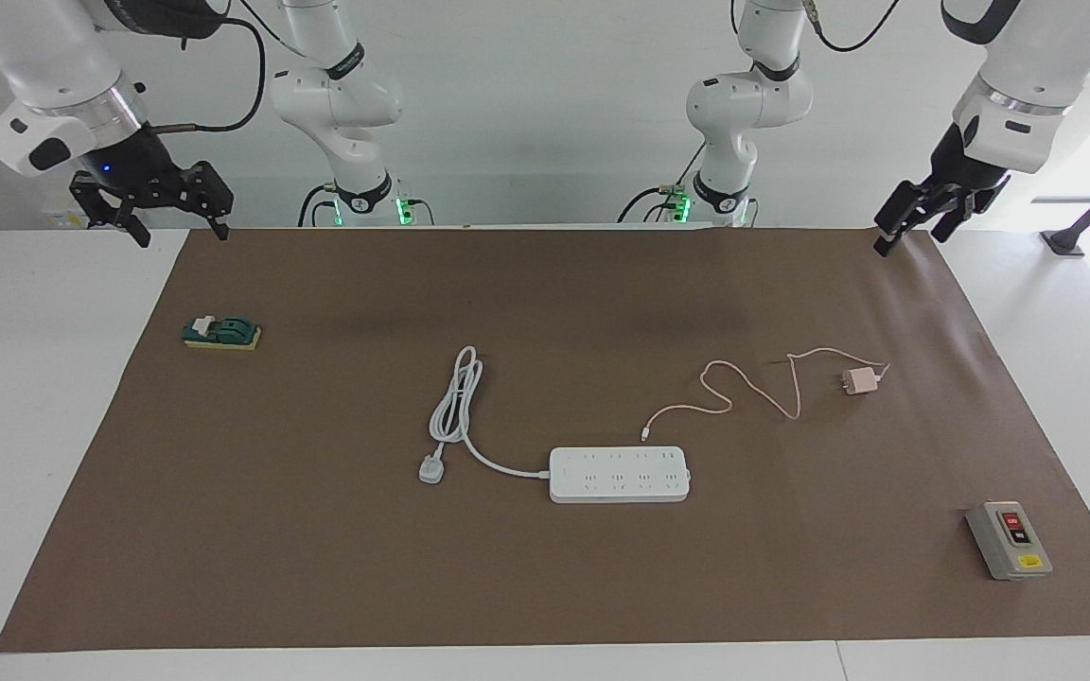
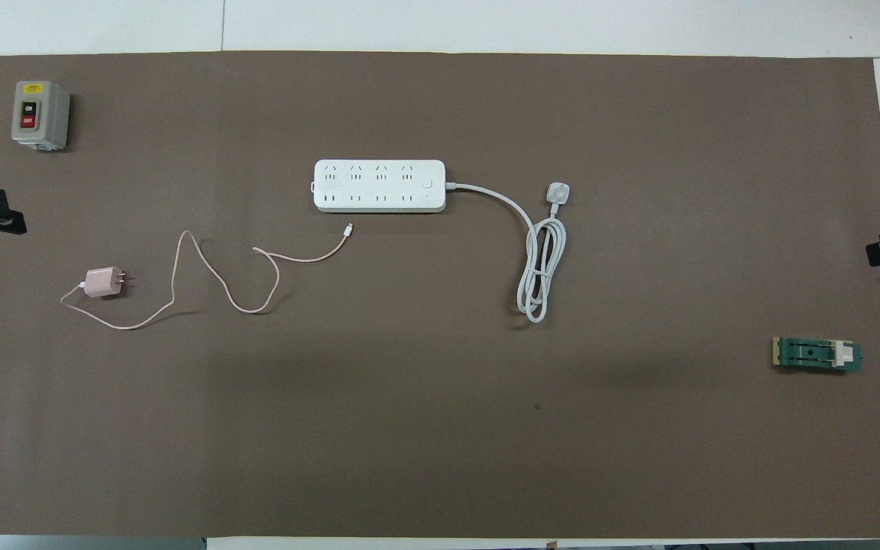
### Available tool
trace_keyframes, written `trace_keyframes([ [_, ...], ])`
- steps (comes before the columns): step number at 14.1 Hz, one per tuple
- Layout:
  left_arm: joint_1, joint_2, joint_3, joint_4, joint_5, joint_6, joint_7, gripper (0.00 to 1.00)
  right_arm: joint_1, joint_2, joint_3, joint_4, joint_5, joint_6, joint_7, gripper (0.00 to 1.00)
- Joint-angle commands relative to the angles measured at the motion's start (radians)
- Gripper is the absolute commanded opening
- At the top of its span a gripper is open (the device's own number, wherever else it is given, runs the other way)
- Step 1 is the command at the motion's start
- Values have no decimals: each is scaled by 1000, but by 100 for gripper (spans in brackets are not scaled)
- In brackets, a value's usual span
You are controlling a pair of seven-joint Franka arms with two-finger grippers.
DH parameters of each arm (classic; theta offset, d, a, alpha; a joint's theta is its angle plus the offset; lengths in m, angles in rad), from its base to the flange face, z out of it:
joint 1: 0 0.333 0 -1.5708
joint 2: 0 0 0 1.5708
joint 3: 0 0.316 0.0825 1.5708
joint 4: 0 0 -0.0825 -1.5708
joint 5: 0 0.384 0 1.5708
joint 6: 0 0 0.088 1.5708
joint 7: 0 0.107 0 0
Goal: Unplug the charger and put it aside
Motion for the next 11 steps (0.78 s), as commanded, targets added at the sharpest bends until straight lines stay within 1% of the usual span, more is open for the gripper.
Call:
trace_keyframes([
  [1,-21,-71,25,-91,-4,36,181,100,-18,-11,17,-24,-35,23,-19,100],
  [2,-22,-69,25,-92,-4,36,249,100,-18,-11,19,-24,-35,25,-19,100],
  [3,-27,-69,25,-93,-4,34,279,100,-18,-11,19,-24,-35,25,-19,100],
  [7,-42,-69,22,-96,-4,45,265,100,-11,-16,17,-24,-37,16,-18,100],
  [9,-48,-66,22,-96,-4,95,270,100,-11,-16,17,-24,-37,14,-15,100],
  [11,-48,-65,22,-95,17,91,273,100,-11,-16,17,-24,-35,13,-16,100],
])
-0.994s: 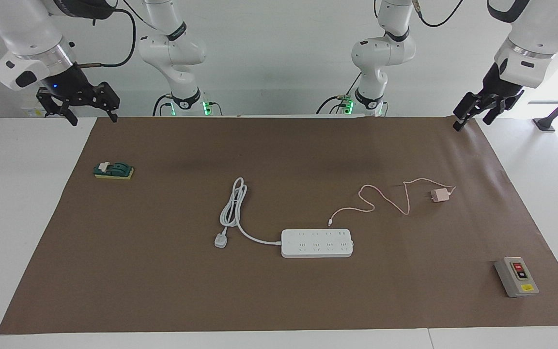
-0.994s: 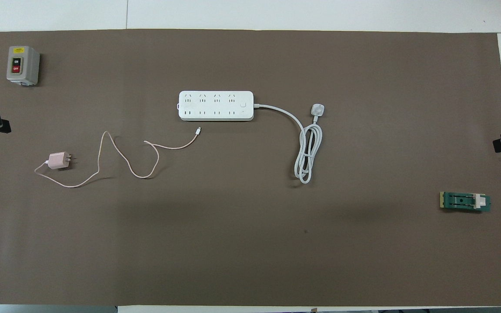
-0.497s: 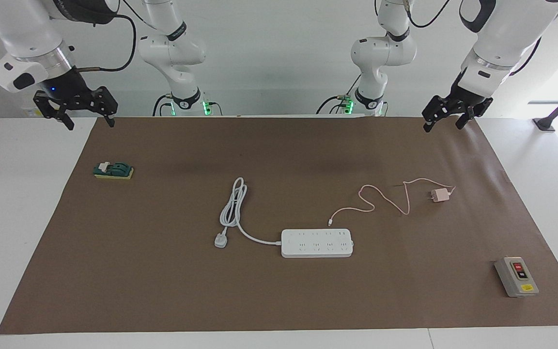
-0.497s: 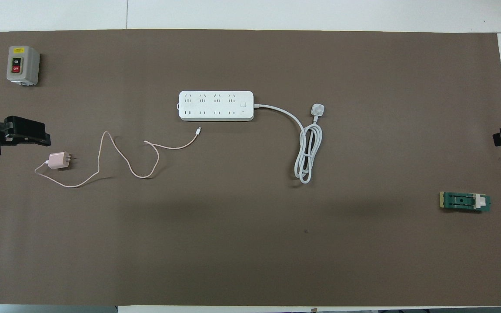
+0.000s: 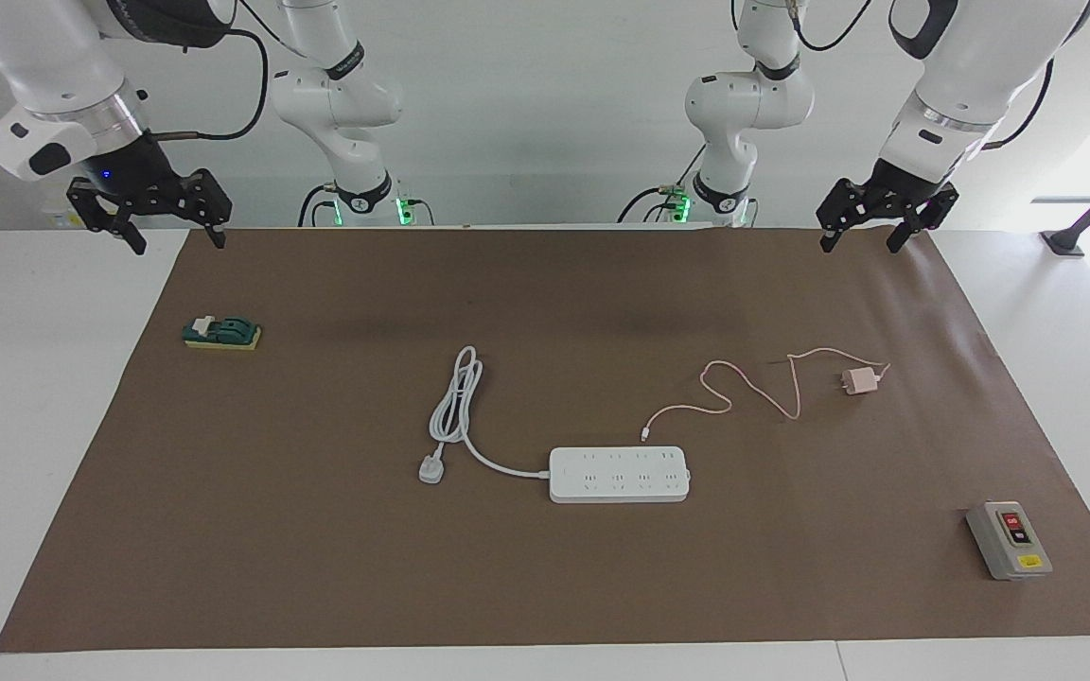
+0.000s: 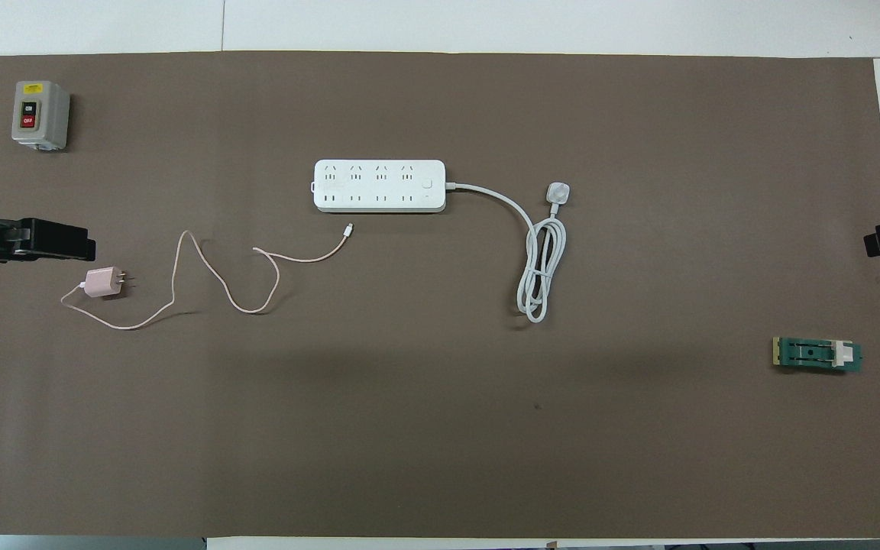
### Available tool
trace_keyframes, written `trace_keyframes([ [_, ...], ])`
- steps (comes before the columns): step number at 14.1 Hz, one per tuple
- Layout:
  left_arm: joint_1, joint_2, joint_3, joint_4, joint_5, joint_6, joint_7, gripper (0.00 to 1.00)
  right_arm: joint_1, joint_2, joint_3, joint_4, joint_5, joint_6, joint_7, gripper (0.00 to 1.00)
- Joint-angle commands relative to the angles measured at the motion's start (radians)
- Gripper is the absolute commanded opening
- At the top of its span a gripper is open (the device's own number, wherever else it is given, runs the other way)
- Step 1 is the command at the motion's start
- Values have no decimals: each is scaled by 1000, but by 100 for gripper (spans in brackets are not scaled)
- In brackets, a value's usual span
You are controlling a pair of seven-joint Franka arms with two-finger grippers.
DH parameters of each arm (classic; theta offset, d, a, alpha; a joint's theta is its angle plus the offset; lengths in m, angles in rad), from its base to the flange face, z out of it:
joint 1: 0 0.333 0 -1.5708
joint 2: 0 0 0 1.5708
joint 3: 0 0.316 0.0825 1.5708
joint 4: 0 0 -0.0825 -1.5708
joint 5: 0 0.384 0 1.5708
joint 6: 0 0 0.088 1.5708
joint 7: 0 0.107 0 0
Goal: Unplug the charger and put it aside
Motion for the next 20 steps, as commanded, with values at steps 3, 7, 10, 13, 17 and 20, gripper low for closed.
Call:
trace_keyframes([
  [3,-19,-24,16,-32,40,-31,11,100,-13,-19,14,-22,-17,1,-18,100],
  [7,-19,-22,16,-32,40,-62,8,100,-13,-20,14,-22,-17,-31,-16,100],
  [10,-19,-22,16,-29,40,-94,6,100,-13,-20,14,-22,-17,-31,-16,100],
  [13,-19,-22,16,-28,40,-104,6,100,-13,-20,14,-22,-17,-31,-18,100],
  [17,-19,-22,16,-28,40,-103,6,100,-13,-20,14,-20,-17,-31,-18,100],
  [20,-19,-22,16,-28,40,-104,6,100,-13,-20,14,-20,-17,-33,-19,100],
])
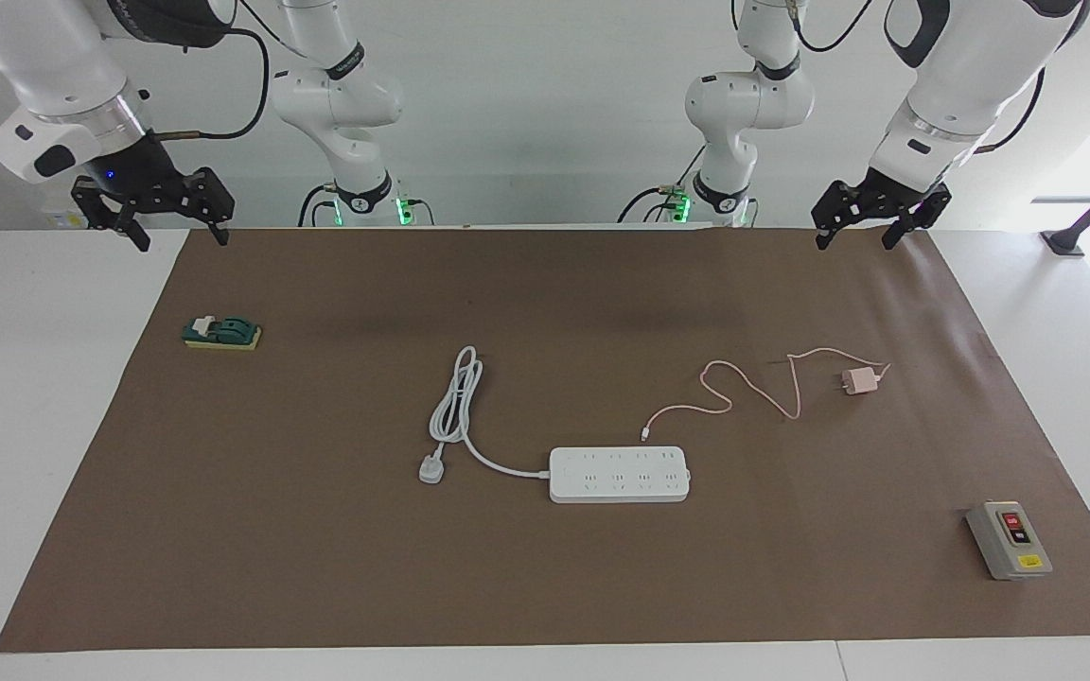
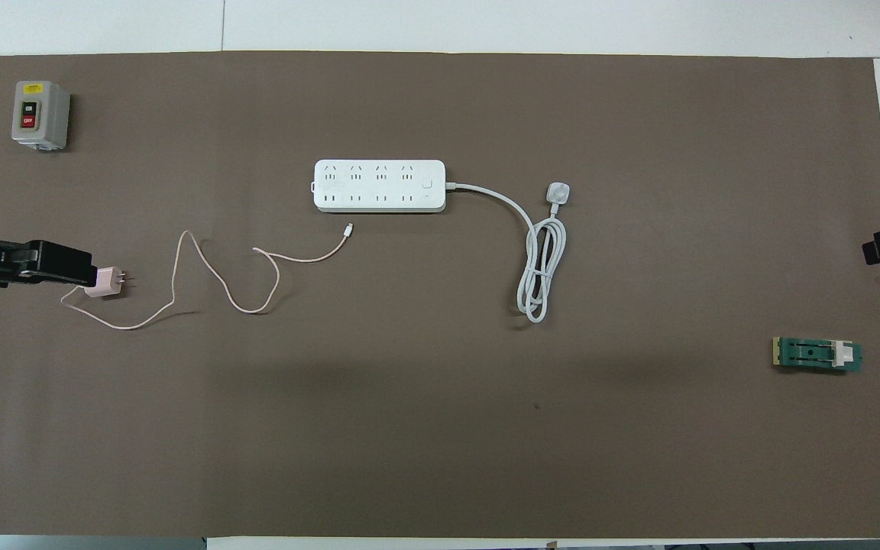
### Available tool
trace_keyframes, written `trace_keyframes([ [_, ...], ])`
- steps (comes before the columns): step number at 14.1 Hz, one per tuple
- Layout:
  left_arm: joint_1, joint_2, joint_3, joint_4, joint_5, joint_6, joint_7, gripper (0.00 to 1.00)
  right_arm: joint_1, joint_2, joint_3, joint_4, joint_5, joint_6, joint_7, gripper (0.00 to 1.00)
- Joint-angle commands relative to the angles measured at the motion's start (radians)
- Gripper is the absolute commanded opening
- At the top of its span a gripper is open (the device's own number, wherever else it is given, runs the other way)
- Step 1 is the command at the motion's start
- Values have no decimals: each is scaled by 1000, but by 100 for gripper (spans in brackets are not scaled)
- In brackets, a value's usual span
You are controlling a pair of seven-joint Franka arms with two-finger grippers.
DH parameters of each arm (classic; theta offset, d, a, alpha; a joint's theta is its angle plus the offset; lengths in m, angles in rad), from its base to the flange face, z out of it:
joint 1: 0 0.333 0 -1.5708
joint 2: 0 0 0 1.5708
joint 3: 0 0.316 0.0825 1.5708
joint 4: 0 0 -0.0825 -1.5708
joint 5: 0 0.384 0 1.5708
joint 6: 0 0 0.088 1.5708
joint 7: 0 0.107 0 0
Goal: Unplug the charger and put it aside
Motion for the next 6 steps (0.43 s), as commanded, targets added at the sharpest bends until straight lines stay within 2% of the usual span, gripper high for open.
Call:
trace_keyframes([
  [1,-17,-22,14,-17,17,-12,6,100,-13,-20,14,-20,-17,-5,-19,100],
  [6,-16,-22,14,-14,17,-32,10,100,-15,-20,14,-20,-17,-5,-19,100],
])
